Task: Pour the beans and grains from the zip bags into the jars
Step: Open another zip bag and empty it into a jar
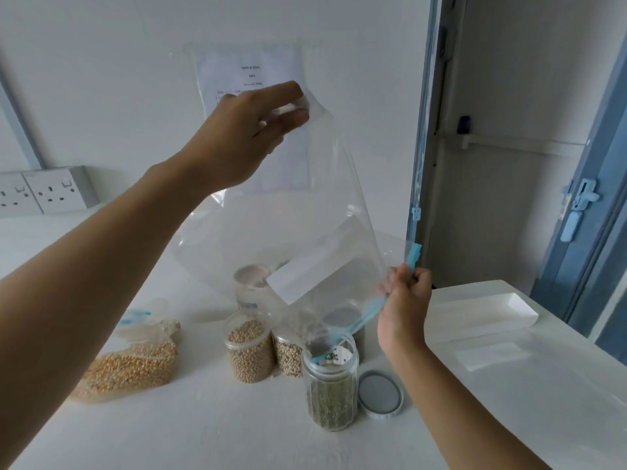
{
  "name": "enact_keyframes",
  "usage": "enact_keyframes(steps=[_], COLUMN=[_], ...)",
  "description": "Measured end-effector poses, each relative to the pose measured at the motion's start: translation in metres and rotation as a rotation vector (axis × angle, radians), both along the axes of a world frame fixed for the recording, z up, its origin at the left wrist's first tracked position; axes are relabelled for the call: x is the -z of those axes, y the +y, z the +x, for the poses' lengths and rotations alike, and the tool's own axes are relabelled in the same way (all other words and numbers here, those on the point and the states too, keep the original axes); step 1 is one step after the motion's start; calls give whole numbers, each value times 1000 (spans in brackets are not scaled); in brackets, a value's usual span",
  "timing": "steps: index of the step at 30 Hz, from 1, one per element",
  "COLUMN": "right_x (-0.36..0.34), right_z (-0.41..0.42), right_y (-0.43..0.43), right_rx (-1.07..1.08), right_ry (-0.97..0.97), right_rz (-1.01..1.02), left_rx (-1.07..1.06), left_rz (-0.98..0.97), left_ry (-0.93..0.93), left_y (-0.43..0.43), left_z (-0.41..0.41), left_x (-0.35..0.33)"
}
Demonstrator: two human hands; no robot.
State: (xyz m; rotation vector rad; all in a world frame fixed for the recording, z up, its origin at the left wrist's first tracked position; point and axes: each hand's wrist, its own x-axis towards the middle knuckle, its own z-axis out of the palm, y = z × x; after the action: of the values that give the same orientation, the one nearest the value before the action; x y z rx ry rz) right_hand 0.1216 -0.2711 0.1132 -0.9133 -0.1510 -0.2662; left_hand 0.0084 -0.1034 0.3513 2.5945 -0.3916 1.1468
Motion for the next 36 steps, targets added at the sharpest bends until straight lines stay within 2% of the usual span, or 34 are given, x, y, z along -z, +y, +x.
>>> enact_keyframes(steps=[10, 16, 21, 27, 33, 36], right_x=[-3, 2, 4, 10, 10, 12], right_z=[0, 2, 7, 7, 12, 12], right_y=[1, -2, -2, 5, 10, 13], right_rx=[3, -12, -30, -59, -95, -119], right_ry=[-44, 21, 78, 104, 141, 164], right_rz=[-18, -6, 1, -17, 24, 43], left_rx=[-22, -73, -42, -2, -112, -68], left_rz=[-43, -42, -115, -220, -402, -696], left_ry=[-15, 66, 213, 278, 184, 80], left_y=[3, 10, 33, 72, 103, 102], left_z=[-3, -7, -24, -44, -82, -87], left_x=[-3, 5, 1, 30, 97, 152])
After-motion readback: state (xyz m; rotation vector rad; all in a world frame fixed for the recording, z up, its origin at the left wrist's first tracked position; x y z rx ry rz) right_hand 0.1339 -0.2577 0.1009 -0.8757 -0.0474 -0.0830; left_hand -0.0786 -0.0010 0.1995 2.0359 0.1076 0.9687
